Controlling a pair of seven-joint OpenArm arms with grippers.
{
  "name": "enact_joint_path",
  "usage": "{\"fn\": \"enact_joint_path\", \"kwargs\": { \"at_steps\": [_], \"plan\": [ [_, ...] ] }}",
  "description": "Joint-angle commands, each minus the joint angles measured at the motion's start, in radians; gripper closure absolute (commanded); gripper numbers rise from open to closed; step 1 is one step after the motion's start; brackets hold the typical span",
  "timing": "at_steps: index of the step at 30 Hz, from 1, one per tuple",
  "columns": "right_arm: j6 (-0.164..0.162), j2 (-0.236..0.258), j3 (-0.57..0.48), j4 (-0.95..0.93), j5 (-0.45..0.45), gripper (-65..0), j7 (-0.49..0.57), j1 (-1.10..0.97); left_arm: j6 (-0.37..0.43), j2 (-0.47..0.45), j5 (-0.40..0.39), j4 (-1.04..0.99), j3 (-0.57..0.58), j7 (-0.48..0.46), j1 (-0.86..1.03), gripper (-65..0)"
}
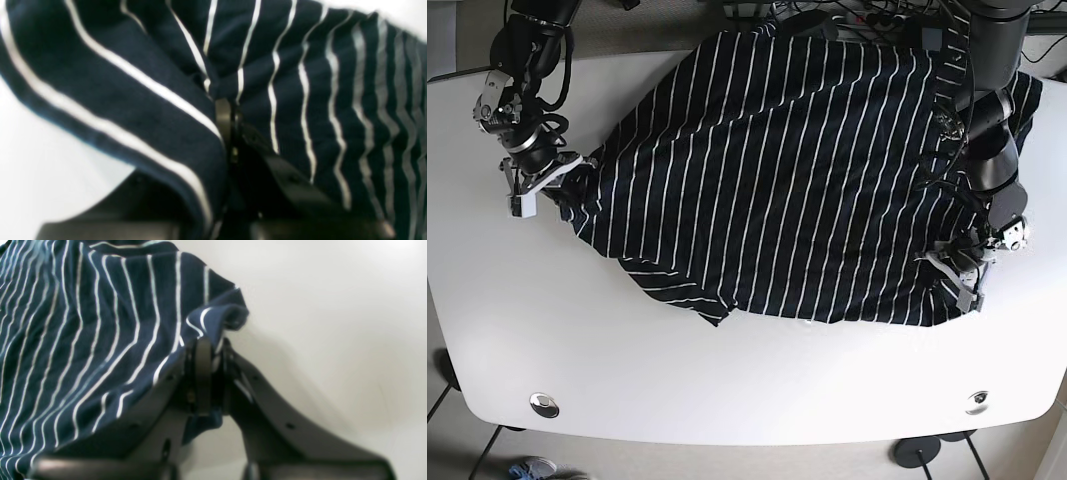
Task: Fold the T-shirt properly
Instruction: 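Pull the held shirt edge toward the robot with both grippers to spread it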
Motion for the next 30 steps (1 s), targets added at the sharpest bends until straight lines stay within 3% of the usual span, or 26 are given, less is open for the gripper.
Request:
{"fn": "enact_joint_path", "kwargs": {
  "at_steps": [1, 3, 7, 12, 16, 22, 26, 30],
  "plan": [
    [0.006, 0.017, 0.008, 0.014, 0.02, -2.1, 0.029, 0.007, 0.005, -0.012, -0.01, 0.156, -0.058, 0.022, 0.037, 0.0],
    [0.007, 0.014, 0.01, 0.013, 0.02, -2.1, 0.032, 0.009, 0.005, -0.009, -0.01, 0.251, -0.088, 0.068, 0.066, 0.0],
    [0.056, 0.011, 0.008, -0.052, 0.02, -1.9, 0.031, 0.041, 0.005, 0.034, -0.01, 0.414, -0.096, 0.154, 0.092, 0.0],
    [0.056, 0.022, 0.001, -0.13, 0.013, -1.9, 0.025, 0.15, 0.005, 0.08, -0.01, 0.629, -0.09, 0.249, 0.12, 0.0],
    [0.056, 0.08, -0.018, -0.15, 0.013, -1.9, -0.028, 0.287, 0.005, 0.12, -0.006, 0.742, -0.068, 0.332, 0.072, 0.0],
    [0.056, 0.172, -0.042, -0.297, 0.011, -1.9, -0.123, 0.653, 0.005, 0.124, -0.005, 0.745, 0.034, 0.364, -0.147, 0.0],
    [0.058, 0.251, -0.197, -0.437, 0.02, -1.9, -0.124, 0.942, 0.005, 0.12, -0.008, 0.644, 0.076, 0.364, -0.353, 0.0],
    [0.058, 0.267, -0.276, -0.521, 0.011, -1.9, -0.124, 1.189, 0.005, 0.117, -0.008, 0.558, 0.077, 0.361, -0.549, 0.0]
  ]
}}
